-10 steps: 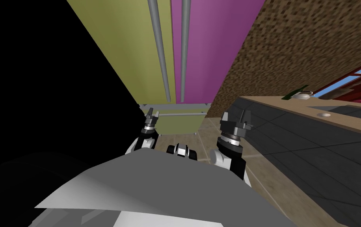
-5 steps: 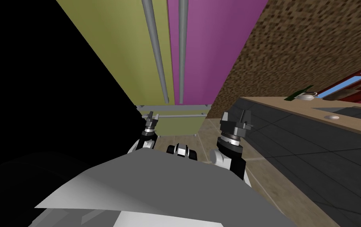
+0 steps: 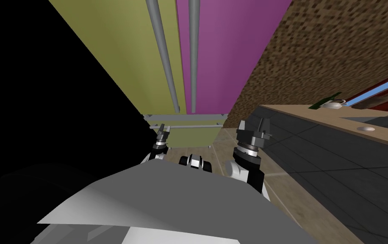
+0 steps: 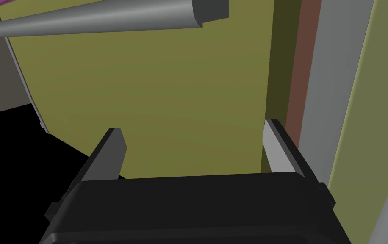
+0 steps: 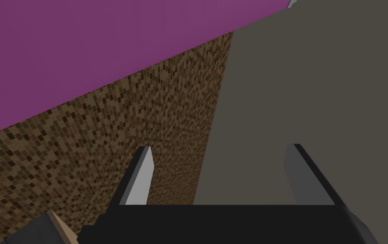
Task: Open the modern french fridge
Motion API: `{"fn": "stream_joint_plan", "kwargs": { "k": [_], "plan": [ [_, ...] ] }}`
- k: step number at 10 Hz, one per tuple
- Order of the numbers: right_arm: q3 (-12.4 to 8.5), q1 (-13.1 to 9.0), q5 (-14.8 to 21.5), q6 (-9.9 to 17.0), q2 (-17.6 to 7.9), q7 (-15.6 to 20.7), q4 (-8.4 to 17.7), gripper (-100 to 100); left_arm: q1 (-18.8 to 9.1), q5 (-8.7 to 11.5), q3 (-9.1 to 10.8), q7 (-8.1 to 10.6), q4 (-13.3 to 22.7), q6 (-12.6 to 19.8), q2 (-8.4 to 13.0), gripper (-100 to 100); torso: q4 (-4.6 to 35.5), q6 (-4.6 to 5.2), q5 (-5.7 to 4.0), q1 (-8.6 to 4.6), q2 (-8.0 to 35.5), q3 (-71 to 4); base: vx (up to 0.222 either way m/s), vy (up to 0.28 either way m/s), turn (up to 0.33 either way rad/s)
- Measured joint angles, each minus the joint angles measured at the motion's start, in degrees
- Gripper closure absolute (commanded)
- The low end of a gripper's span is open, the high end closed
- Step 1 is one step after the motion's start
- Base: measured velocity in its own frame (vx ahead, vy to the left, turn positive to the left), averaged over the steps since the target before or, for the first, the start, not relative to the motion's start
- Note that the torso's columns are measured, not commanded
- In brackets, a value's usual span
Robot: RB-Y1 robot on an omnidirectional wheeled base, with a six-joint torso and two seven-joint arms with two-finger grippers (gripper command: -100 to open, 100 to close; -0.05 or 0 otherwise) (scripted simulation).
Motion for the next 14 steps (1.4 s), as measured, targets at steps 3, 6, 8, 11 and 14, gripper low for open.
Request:
{"fn": "stream_joint_plan", "kwargs": {
  "k": [3,6,8,11,14],
  "plan": [
    [0.00,0.00,0.00,0.00,0.00,0.00,0.00,0,-0.08,0.19,0.13,0.38,3.38,-2.57,-0.23,-100,0.03,0.00,-0.01,-0.03,0.13,0.07,0.077,-0.023,0.005],
    [0.00,-0.01,0.00,0.00,0.00,0.00,0.00,0,-0.43,0.52,0.46,0.88,7.92,-5.83,-0.29,-100,0.03,0.00,0.02,0.05,0.10,0.06,0.072,-0.015,0.007],
    [0.00,0.00,0.00,0.00,0.00,0.00,0.00,0,-0.37,0.74,0.63,1.24,10.82,-8.27,-0.46,-100,0.00,0.00,0.00,0.01,0.03,0.01,0.086,-0.012,0.006],
    [0.00,0.00,0.00,0.00,0.00,0.00,0.00,0,-0.23,0.98,0.76,1.68,15.43,-11.97,-0.95,-100,0.03,0.00,-0.01,-0.03,0.13,0.07,0.084,-0.024,0.007],
    [0.00,-0.01,0.00,0.00,0.00,0.00,0.00,0,0.08,1.23,0.93,2.12,19.19,-15.00,-1.35,-100,0.03,0.00,0.01,0.05,0.11,0.07,0.056,-0.014,0.006]
  ]
}}
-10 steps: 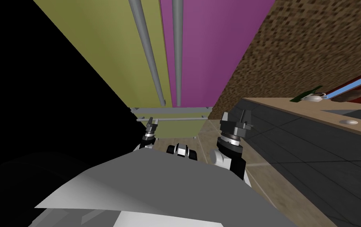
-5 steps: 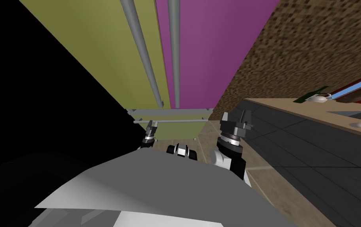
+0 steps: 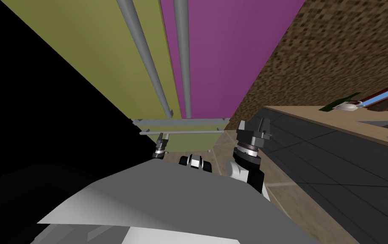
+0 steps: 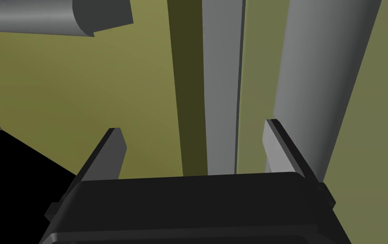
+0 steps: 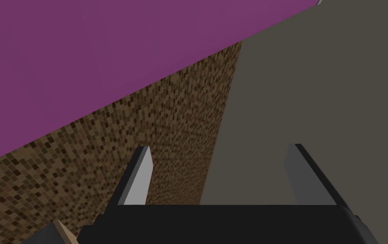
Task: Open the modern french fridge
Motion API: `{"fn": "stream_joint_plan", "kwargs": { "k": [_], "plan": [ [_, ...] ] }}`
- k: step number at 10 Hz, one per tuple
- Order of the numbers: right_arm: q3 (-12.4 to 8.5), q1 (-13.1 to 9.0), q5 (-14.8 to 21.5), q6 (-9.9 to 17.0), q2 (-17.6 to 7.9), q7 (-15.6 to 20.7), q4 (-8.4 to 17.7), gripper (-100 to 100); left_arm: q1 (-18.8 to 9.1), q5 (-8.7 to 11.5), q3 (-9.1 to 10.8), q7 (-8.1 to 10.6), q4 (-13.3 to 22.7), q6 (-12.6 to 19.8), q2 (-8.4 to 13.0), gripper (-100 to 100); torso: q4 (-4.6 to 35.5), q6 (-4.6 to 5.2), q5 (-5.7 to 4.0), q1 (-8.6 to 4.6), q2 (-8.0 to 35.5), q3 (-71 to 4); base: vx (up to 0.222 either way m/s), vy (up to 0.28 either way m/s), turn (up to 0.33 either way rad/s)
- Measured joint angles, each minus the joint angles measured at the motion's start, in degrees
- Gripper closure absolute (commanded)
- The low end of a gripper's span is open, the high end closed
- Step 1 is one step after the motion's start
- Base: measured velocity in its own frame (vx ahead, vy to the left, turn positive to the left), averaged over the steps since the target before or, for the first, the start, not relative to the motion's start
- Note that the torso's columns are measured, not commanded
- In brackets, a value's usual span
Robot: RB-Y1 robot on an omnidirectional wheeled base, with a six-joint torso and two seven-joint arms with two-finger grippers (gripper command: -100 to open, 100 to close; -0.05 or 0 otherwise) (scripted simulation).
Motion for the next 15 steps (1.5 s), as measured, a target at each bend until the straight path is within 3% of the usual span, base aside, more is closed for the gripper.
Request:
{"fn": "stream_joint_plan", "kwargs": {
  "k": [7,15],
  "plan": [
    [0.00,0.00,0.00,0.00,0.00,0.00,0.00,0,-0.63,0.86,0.98,1.12,9.30,-8.10,-0.92,-100,-0.51,0.32,0.49,0.40,-0.91,-0.41,0.067,-0.015,0.012],
    [0.00,0.00,0.00,0.00,0.00,0.00,0.00,0,-0.52,1.40,1.19,2.28,20.37,-15.25,-3.99,-100,0.01,0.00,-0.02,-0.06,0.03,0.01,0.072,-0.018,0.004]
  ]
}}
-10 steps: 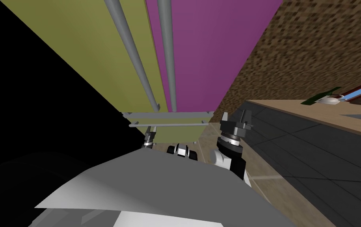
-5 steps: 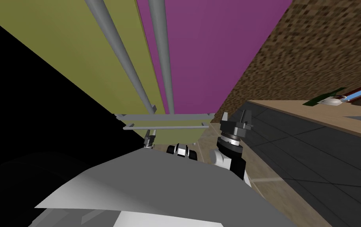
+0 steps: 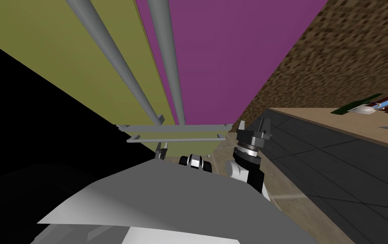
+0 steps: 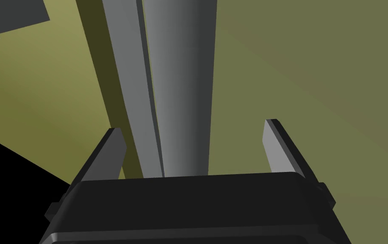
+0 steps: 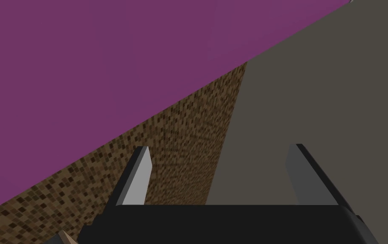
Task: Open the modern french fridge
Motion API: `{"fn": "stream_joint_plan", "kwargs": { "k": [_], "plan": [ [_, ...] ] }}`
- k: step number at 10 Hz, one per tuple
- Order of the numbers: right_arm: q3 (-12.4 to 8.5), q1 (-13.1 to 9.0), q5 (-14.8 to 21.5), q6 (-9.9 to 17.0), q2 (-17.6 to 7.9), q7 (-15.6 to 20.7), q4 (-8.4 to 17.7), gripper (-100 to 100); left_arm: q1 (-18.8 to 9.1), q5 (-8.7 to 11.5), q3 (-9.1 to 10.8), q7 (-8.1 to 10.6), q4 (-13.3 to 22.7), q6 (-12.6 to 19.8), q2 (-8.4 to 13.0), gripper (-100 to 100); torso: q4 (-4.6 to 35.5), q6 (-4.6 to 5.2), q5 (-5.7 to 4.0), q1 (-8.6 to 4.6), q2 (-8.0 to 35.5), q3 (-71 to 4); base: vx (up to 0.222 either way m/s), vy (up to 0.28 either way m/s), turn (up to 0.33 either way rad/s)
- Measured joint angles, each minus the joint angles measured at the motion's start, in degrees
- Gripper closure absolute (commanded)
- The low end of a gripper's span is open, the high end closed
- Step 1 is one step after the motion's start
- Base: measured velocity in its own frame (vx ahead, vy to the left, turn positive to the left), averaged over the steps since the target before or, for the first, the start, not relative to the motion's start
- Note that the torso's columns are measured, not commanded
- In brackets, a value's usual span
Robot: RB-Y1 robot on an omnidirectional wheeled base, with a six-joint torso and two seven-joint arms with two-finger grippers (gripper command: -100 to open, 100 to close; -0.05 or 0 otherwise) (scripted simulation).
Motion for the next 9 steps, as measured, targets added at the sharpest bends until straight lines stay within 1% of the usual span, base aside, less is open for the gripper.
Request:
{"fn": "stream_joint_plan", "kwargs": {
  "k": [1,2,3,6,8,9],
  "plan": [
    [0.00,0.00,0.00,0.00,0.00,0.00,0.00,0,-0.06,0.03,0.01,0.06,1.50,-1.14,-1.34,-100,-0.01,-0.01,0.00,-0.02,-0.02,-0.02,0.011,-0.020,0.056],
    [0.00,0.00,0.00,0.00,0.00,0.00,0.00,0,0.11,0.09,0.04,0.16,1.96,-1.73,-2.38,-100,0.01,0.00,0.00,0.02,0.02,0.01,0.001,-0.007,0.016],
    [0.00,-0.01,0.00,0.00,0.00,0.00,0.00,0,0.13,0.10,0.04,0.19,1.98,-1.80,-2.47,-100,0.01,0.01,0.01,0.07,0.02,0.02,0.004,-0.020,0.004],
    [0.00,0.00,0.00,0.00,0.00,0.00,0.00,0,0.51,0.58,0.53,0.92,-1.52,1.34,-1.44,-100,-0.02,0.00,-0.01,-0.02,-0.08,-0.05,0.007,-0.032,0.004],
    [0.00,0.00,0.00,0.00,0.00,0.00,0.00,0,-0.19,0.96,0.98,1.32,-2.65,3.28,-0.70,-100,-0.02,0.00,0.01,0.02,-0.07,-0.04,0.007,-0.030,0.007],
    [0.00,0.00,0.00,0.00,0.00,0.00,0.00,0,0.11,1.11,1.12,1.58,-3.84,4.27,-0.37,-100,-0.02,0.00,0.01,0.02,-0.05,-0.03,0.002,-0.013,0.001]
  ]
}}
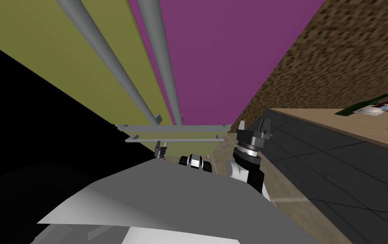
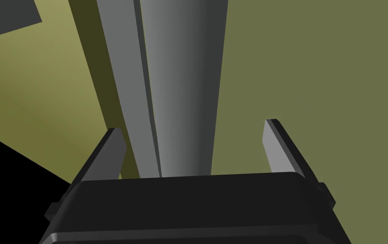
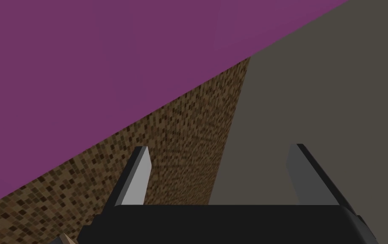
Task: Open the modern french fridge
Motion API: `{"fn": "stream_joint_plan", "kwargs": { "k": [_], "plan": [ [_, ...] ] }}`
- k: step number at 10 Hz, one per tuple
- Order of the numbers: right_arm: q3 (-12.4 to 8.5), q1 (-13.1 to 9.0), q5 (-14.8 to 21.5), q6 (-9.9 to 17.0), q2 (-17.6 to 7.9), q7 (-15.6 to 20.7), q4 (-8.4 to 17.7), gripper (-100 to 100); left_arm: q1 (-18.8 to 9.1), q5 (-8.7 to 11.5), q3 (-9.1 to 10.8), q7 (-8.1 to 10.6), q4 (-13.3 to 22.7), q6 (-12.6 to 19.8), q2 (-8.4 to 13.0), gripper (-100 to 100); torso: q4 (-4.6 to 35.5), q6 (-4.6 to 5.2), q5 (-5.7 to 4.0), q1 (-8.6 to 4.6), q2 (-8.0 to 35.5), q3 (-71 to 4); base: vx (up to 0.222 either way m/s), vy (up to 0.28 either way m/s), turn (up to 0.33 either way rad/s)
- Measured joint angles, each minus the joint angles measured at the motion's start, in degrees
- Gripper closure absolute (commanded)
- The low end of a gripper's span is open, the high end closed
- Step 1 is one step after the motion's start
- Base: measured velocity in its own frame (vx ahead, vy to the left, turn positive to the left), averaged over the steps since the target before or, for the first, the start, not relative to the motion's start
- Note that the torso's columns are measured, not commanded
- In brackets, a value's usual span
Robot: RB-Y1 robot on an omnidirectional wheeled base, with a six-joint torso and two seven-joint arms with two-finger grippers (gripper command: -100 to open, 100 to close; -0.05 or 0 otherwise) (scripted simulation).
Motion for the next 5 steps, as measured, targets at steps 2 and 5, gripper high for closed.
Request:
{"fn": "stream_joint_plan", "kwargs": {
  "k": [2,5],
  "plan": [
    [0.00,0.00,0.00,0.00,-0.01,0.00,0.00,0,-0.07,-0.16,-0.16,-0.11,1.41,-1.05,-0.32,100,0.01,0.00,0.04,0.12,0.03,0.02,-0.014,0.032,-0.009],
    [-0.01,0.00,0.00,0.00,-0.01,0.00,0.00,0,0.30,-0.91,-0.99,-1.14,4.54,-4.88,-1.85,100,0.00,-0.04,0.00,0.02,0.01,-0.01,-0.006,0.036,-0.009]
  ]
}}
